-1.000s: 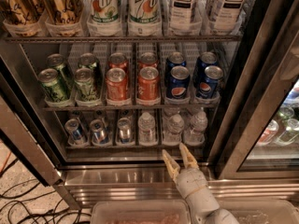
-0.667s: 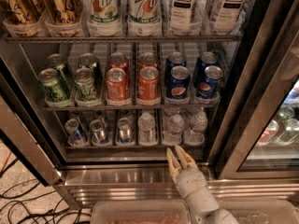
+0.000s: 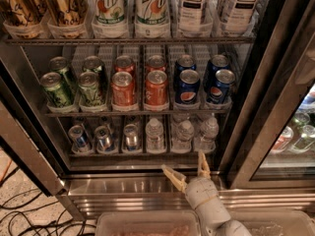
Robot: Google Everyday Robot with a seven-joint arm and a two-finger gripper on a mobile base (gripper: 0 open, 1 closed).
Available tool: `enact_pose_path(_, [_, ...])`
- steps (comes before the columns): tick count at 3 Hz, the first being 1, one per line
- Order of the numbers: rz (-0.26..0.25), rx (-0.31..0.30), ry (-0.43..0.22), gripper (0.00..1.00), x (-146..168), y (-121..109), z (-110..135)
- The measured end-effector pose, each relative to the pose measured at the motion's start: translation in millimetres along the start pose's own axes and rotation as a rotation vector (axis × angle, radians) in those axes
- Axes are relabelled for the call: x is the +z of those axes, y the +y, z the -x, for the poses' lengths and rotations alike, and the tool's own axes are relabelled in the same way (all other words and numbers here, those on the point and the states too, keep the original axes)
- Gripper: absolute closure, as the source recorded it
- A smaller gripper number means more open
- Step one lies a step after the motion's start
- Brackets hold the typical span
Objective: Pick water bottle from bottom shelf of fridge
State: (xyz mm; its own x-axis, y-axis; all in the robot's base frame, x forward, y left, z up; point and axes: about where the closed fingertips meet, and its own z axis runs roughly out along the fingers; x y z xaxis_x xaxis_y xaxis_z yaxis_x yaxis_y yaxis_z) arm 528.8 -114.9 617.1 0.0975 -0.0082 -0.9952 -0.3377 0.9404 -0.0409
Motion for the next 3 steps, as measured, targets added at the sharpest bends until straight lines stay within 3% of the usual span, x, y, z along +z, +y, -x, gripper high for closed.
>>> enact_pose_path(3, [-0.017, -0.007, -0.001, 0.29, 21.9, -14.1, -2.1])
